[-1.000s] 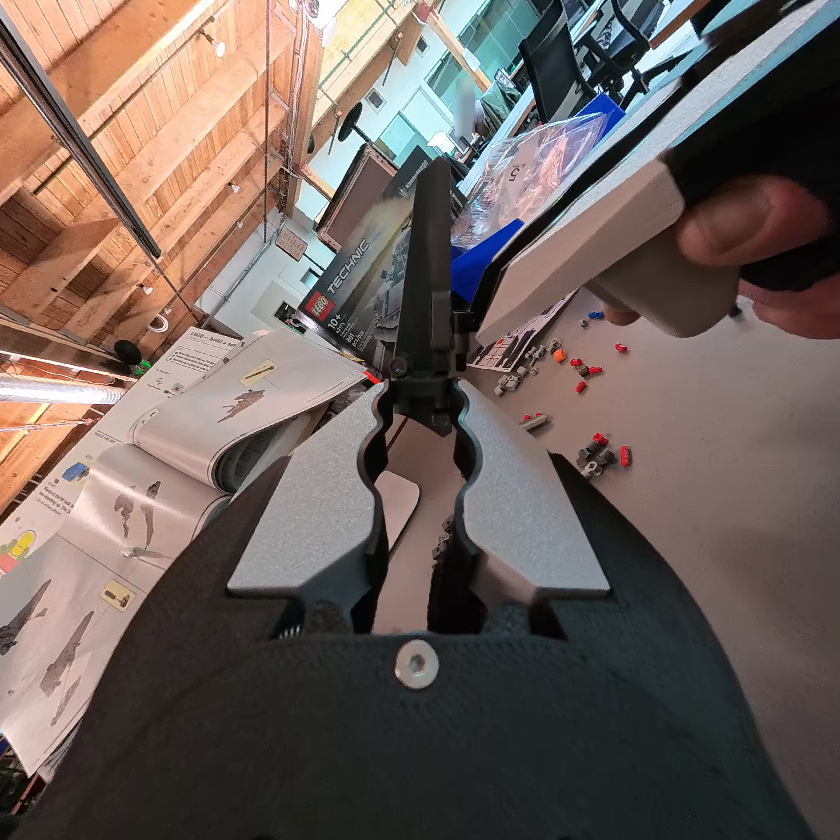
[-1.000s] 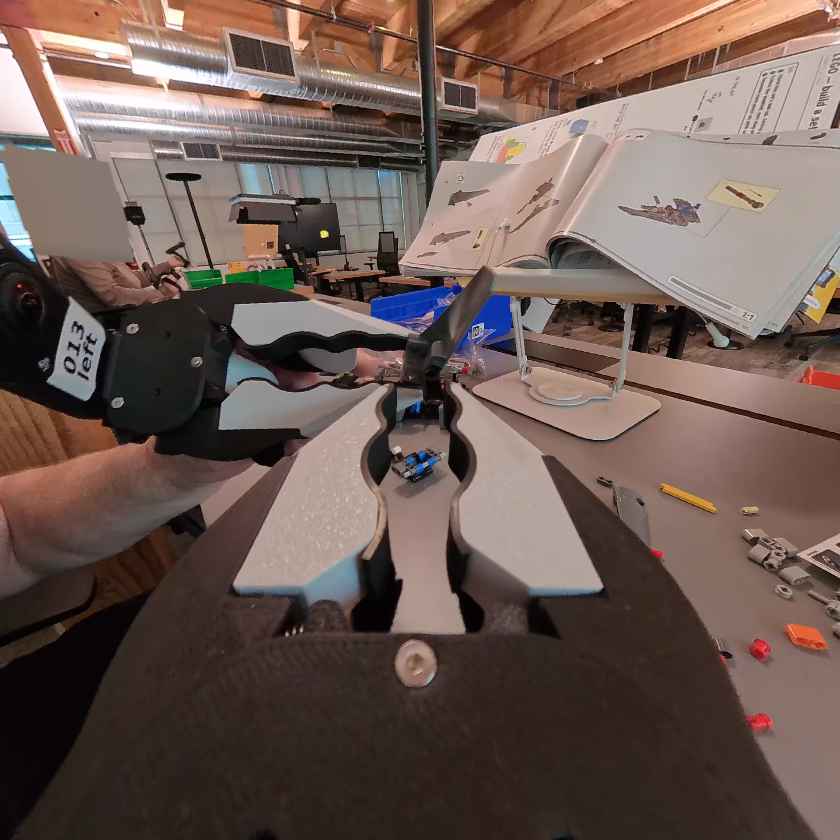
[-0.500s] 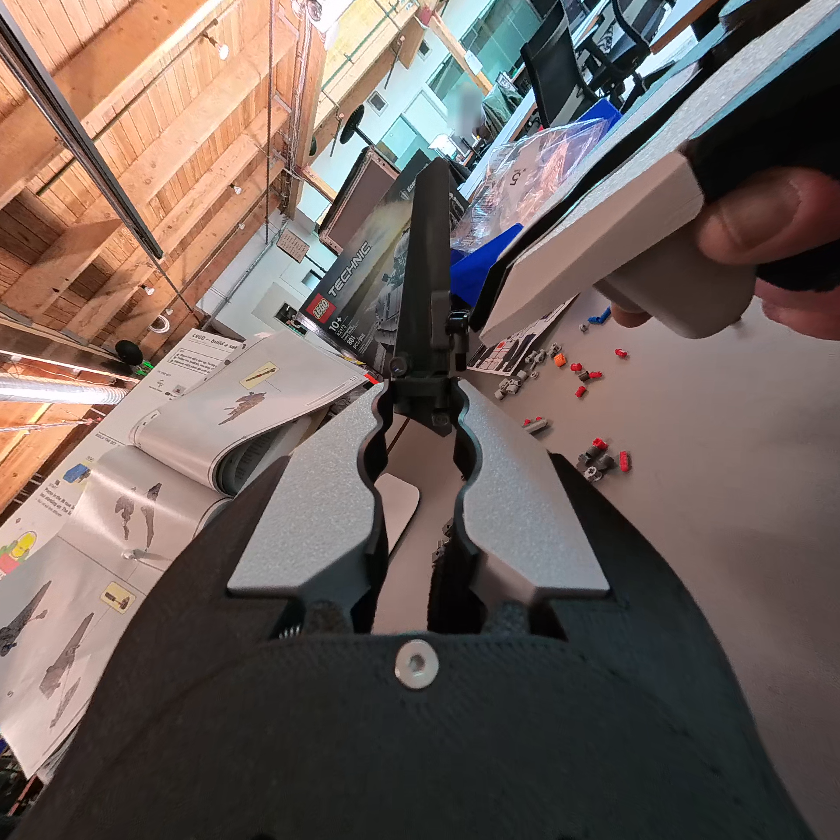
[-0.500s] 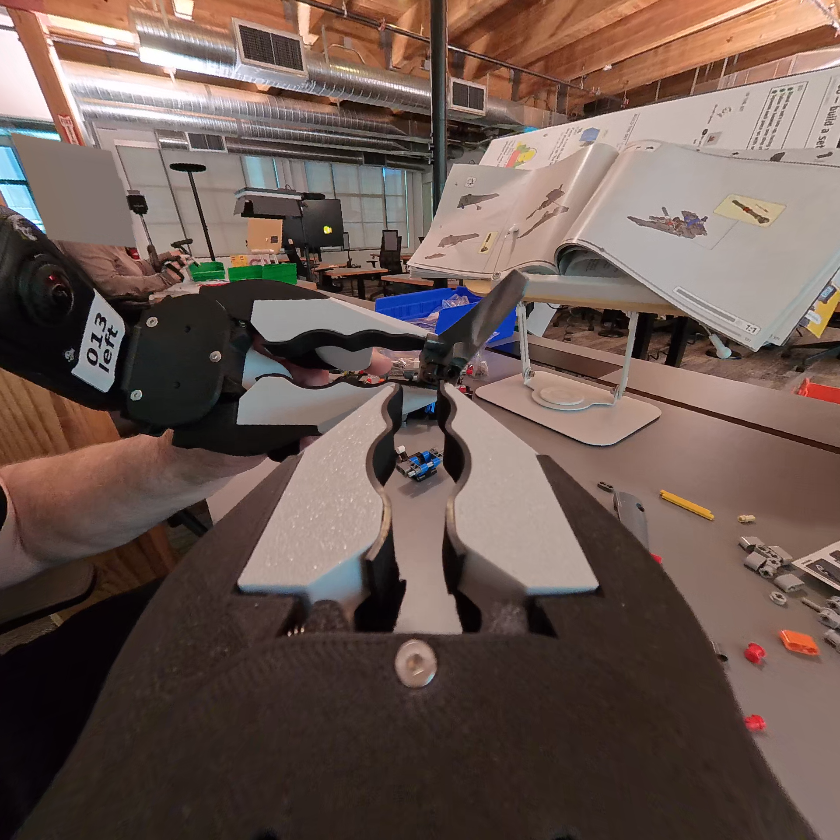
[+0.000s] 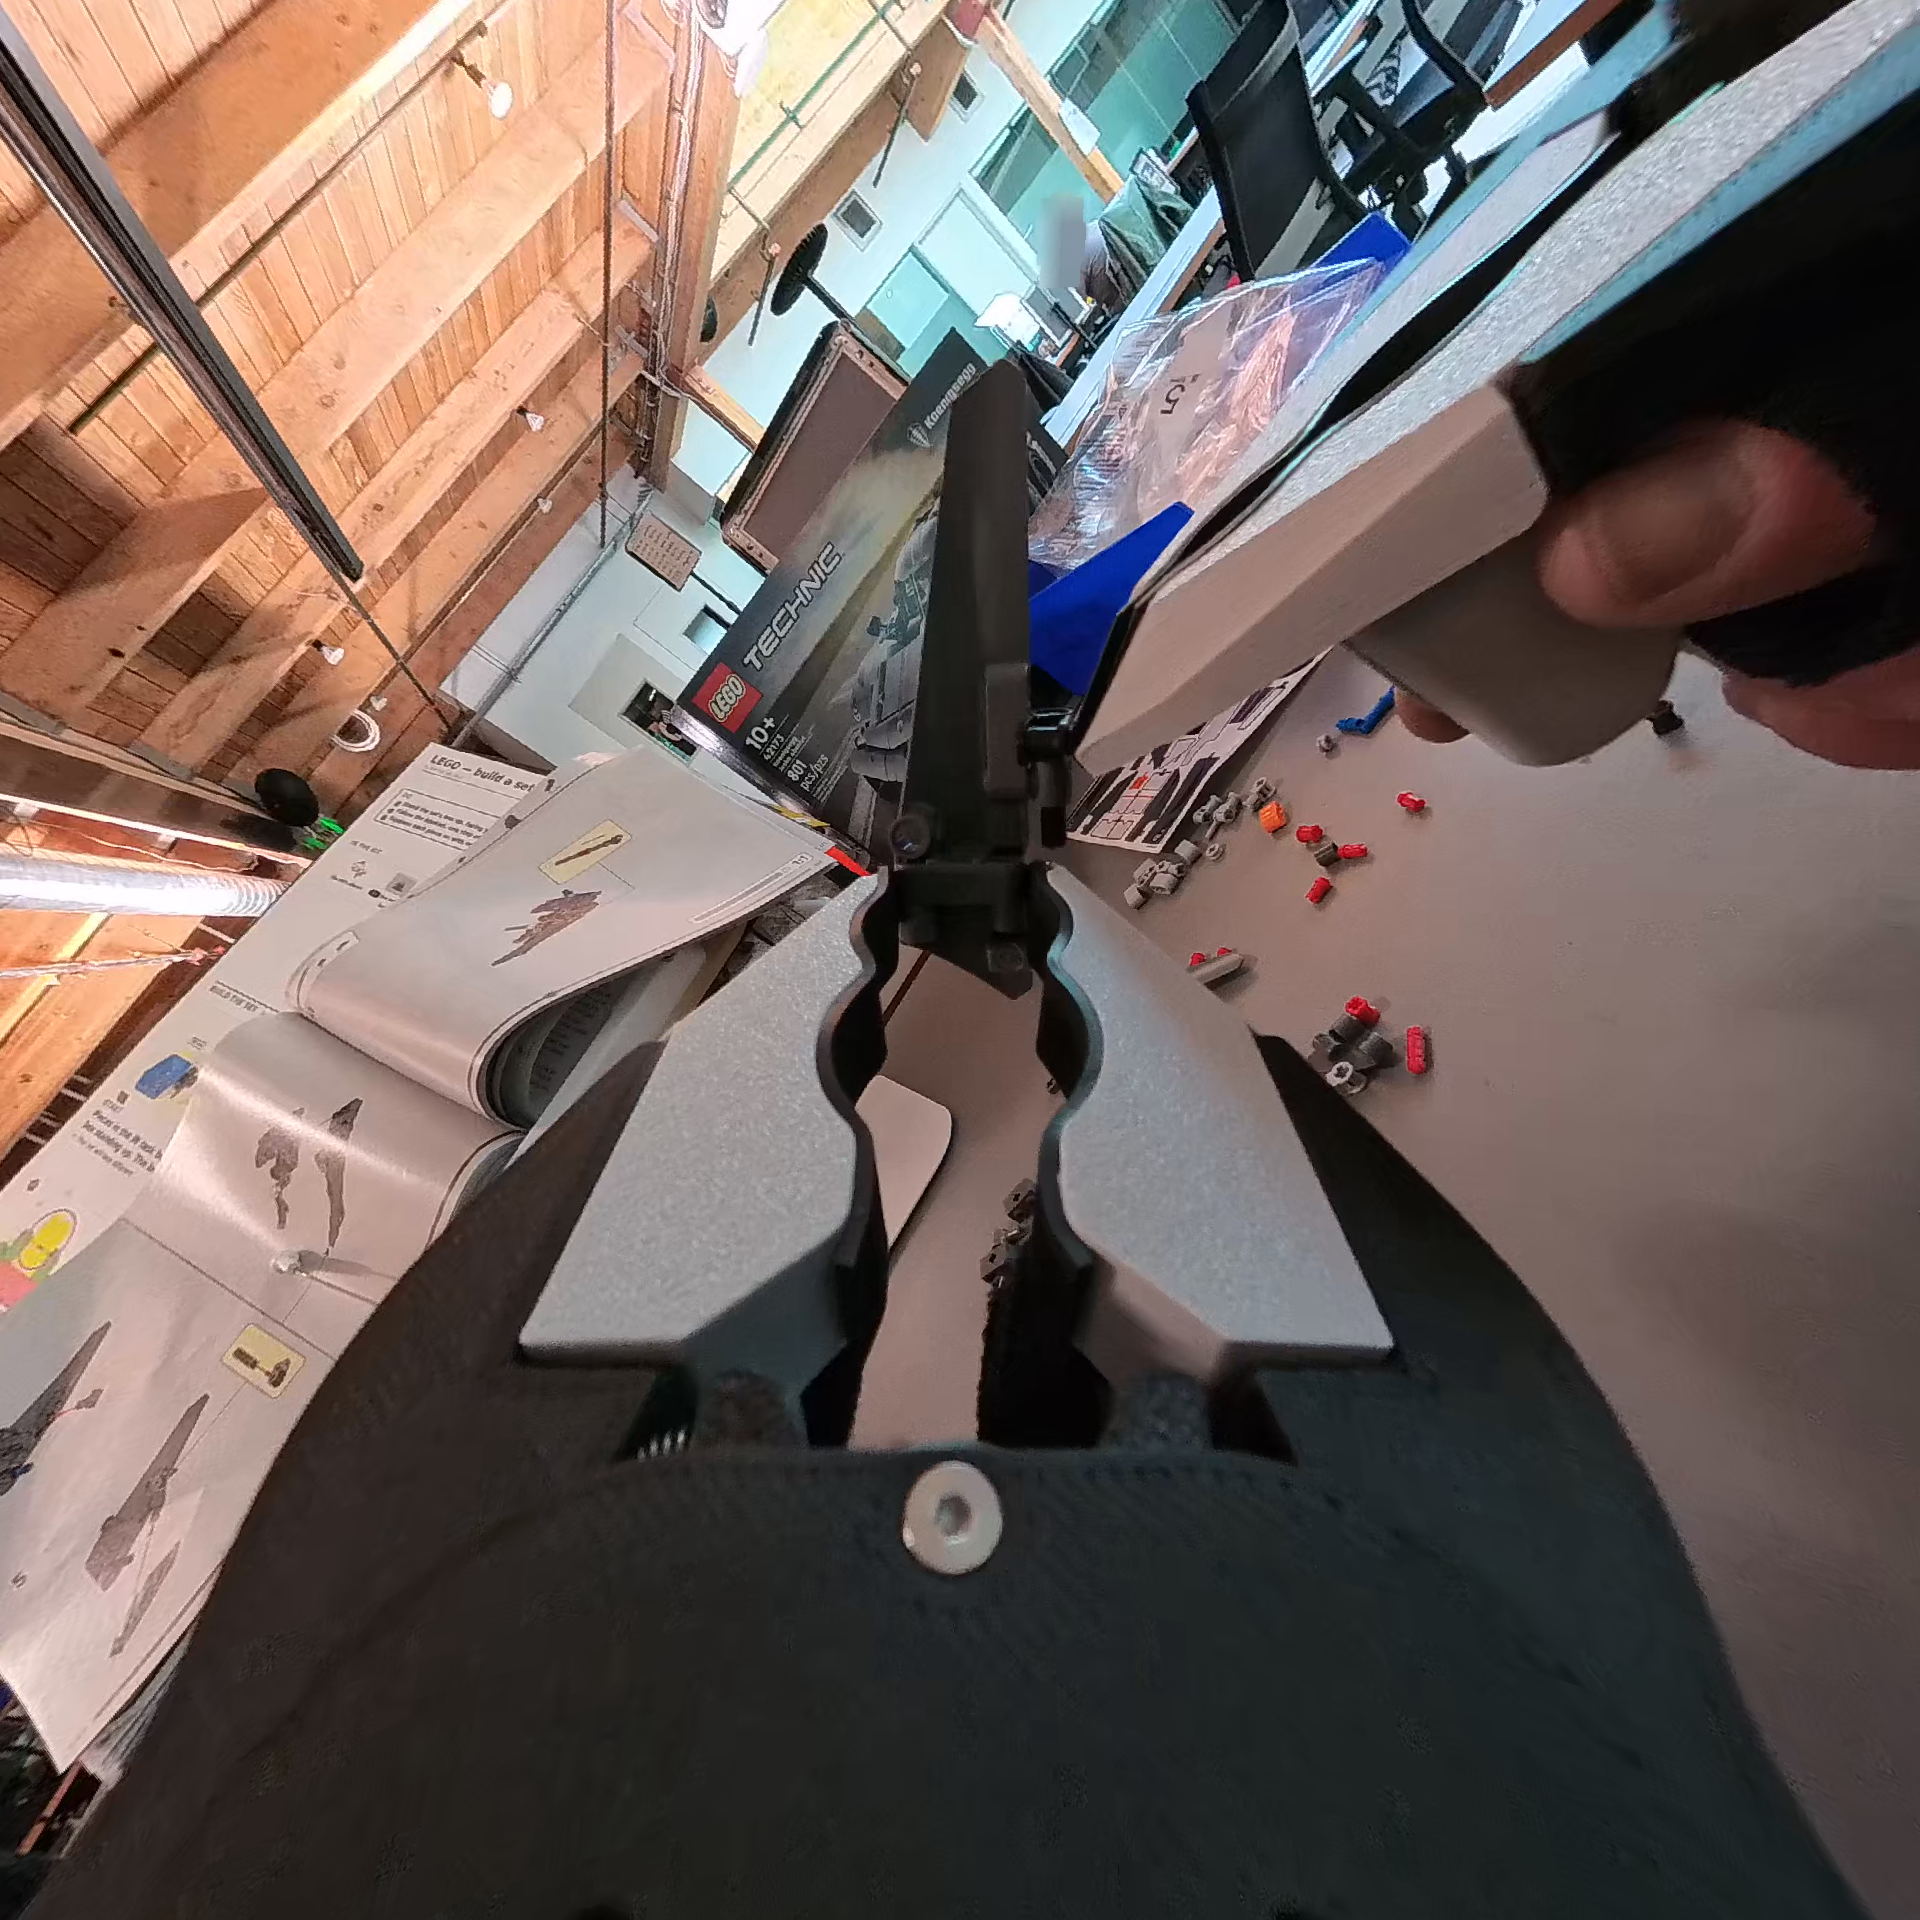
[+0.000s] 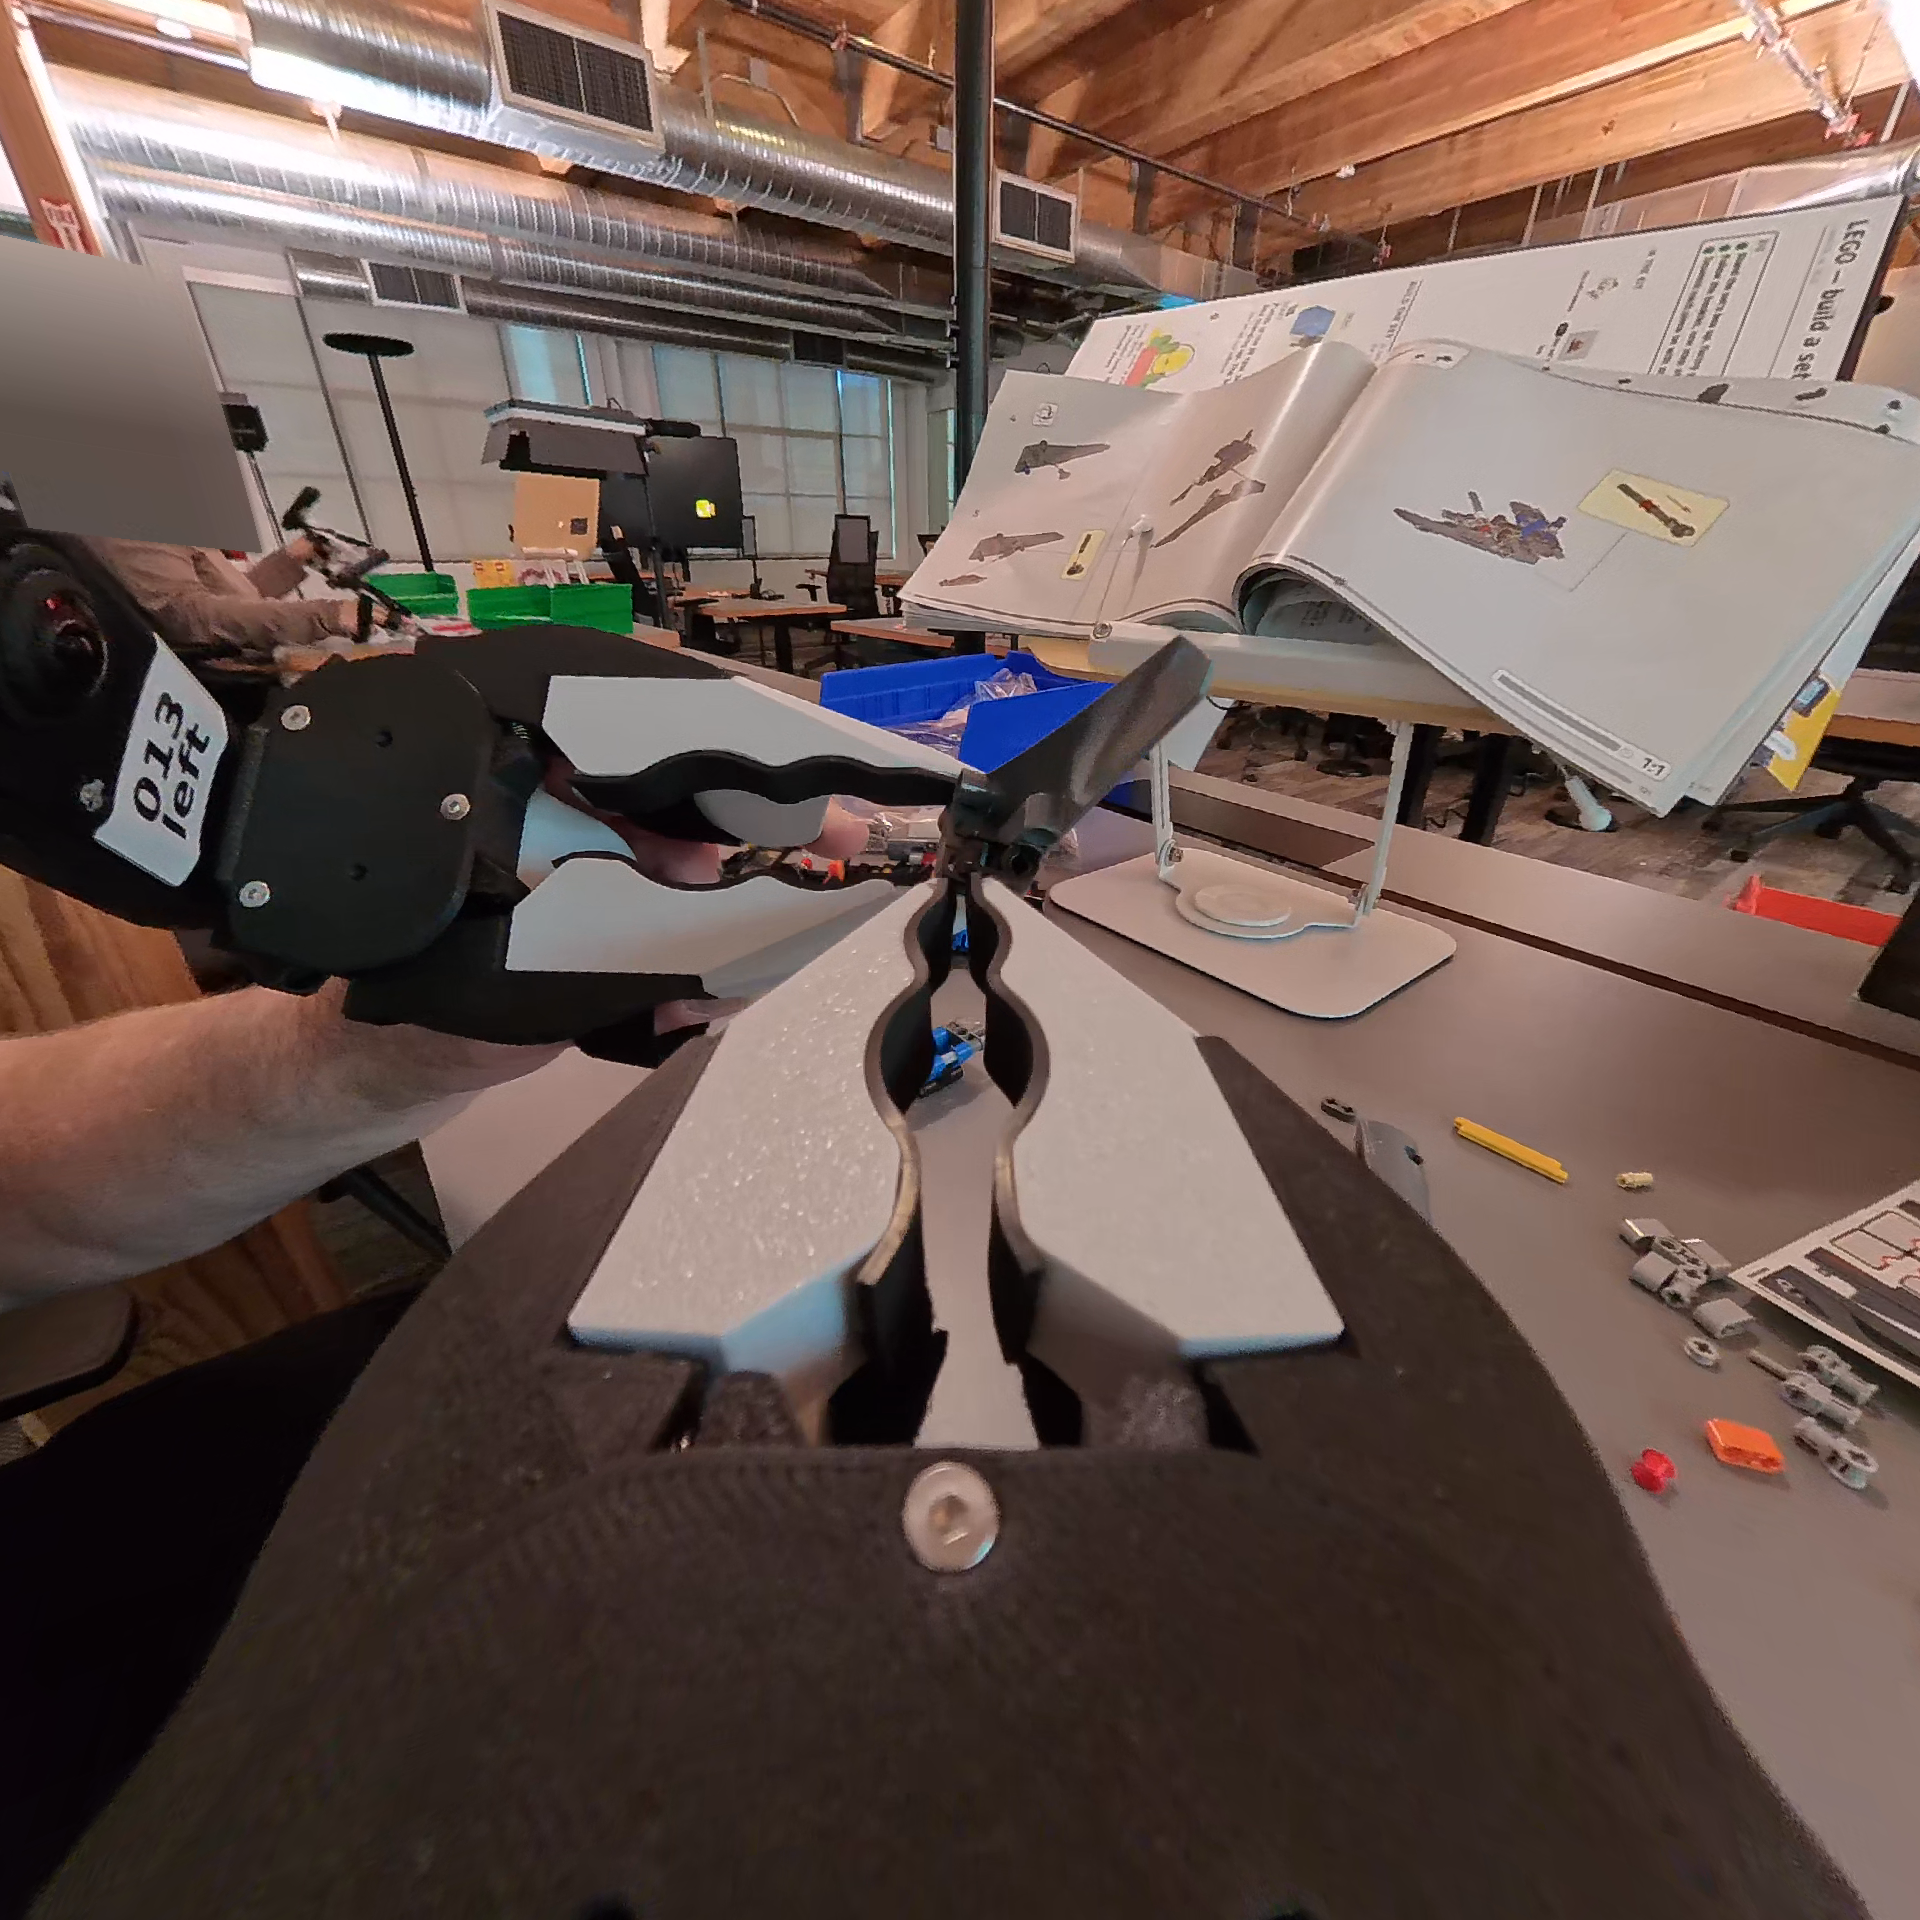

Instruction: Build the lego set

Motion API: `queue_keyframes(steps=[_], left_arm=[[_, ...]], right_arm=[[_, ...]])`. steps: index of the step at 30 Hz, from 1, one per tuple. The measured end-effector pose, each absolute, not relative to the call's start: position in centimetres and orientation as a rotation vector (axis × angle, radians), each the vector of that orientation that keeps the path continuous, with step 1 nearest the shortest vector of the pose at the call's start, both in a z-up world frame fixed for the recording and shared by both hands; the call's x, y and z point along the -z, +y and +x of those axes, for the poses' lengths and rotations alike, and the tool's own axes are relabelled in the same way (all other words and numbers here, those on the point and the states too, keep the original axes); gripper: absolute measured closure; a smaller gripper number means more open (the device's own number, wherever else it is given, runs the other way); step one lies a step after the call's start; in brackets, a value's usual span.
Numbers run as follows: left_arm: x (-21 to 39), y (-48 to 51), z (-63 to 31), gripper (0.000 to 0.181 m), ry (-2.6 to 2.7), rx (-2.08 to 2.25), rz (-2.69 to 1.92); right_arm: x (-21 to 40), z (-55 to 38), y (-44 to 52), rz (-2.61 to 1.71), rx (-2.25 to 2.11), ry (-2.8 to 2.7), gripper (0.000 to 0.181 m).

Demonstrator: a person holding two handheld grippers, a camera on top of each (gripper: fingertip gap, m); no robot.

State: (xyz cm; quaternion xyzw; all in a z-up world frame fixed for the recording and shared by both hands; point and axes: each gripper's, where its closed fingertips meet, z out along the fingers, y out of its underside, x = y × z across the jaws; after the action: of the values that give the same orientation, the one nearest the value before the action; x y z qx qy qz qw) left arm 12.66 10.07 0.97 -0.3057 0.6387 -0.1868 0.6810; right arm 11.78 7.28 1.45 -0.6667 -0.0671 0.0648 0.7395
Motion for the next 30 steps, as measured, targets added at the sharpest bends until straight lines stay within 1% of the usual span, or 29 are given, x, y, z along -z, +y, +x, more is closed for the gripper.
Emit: queue_keyframes(steps=[15, 25, 30], left_arm=[[-0.7, 9.9, 12.7, 0.160, 1.447, 0.501, -0.734], [-0.6, 9.6, 12.9, 0.160, 1.469, 0.924, -0.941], [-0.8, 9.5, 12.9, 0.160, 1.460, 1.065, -1.004]], right_arm=[[-1.3, 11.9, 7.3, -1.476, -0.033, -0.172, 0.181], [-2.0, 11.9, 6.5, -1.441, -0.006, -0.175, 0.181], [-2.3, 12.5, 6.4, -1.430, -0.001, -0.138, 0.165]])
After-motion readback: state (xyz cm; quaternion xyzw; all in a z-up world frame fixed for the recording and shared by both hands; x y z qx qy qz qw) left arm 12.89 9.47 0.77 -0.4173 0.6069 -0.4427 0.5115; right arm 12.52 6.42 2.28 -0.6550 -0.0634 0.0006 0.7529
